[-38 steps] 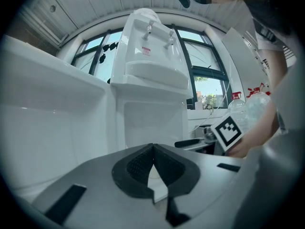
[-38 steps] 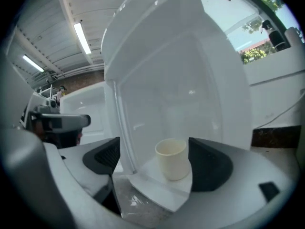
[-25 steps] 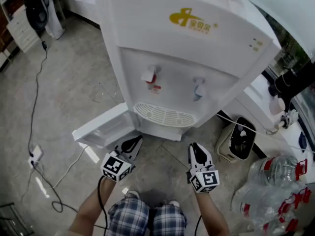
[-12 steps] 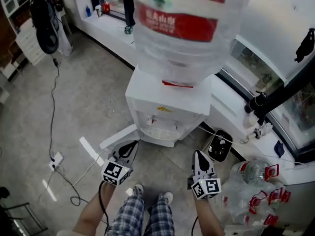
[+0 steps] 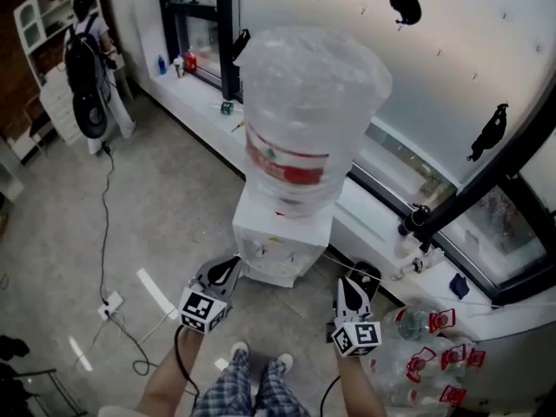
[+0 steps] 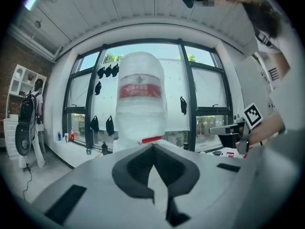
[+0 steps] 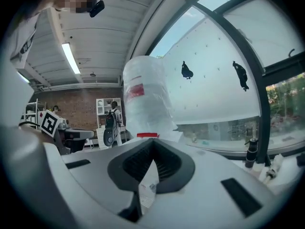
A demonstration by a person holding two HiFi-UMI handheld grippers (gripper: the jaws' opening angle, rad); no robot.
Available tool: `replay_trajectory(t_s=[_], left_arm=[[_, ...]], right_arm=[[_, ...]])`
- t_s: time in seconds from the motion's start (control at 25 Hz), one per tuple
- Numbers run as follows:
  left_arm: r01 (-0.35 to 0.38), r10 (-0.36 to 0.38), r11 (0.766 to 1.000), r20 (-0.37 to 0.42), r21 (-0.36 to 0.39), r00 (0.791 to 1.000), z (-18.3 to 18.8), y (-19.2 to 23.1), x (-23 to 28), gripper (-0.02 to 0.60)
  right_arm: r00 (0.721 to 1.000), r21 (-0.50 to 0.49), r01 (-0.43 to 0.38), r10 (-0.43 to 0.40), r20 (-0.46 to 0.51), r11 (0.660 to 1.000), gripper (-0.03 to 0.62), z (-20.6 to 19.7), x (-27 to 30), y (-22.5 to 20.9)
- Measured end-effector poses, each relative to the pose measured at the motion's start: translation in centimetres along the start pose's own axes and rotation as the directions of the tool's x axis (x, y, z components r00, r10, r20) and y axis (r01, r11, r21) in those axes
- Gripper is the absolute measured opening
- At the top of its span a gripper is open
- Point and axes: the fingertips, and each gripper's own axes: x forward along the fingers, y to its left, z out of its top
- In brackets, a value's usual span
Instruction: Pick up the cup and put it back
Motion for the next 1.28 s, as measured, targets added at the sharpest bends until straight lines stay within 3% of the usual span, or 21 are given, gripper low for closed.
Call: replay_trajectory(t_s=[0.2, 0.4, 0.8, 1.28], left_arm=[[-0.033, 0.033, 0.999, 0.047, -0.008, 0.998, 5.1, 0.0, -1.1, 0.025], [-0.06, 0.059, 0.998, 0.078, 0.008, 0.995, 7.5, -0.4, -2.1, 0.025], [-0.123, 0.124, 0.992, 0.112, -0.013, 0.986, 8.2, -0.8, -2.3, 0.025], [-0.12, 0.121, 0.993, 0.119, -0.017, 0.986, 8.5, -1.0, -1.0, 0.025]], right_arm=[[0.999, -0.023, 0.005, -0.004, 0.034, 1.0, 0.018, 4.5, -1.5, 0.9], [0.996, -0.013, 0.016, -0.015, 0.082, 1.0, 0.018, 7.0, -2.8, 1.2], [0.988, 0.007, 0.069, -0.069, 0.135, 0.998, 0.017, 8.5, -4.3, -1.0], [0.988, -0.012, 0.059, -0.056, 0.143, 0.998, 0.017, 8.8, -4.9, -1.4]])
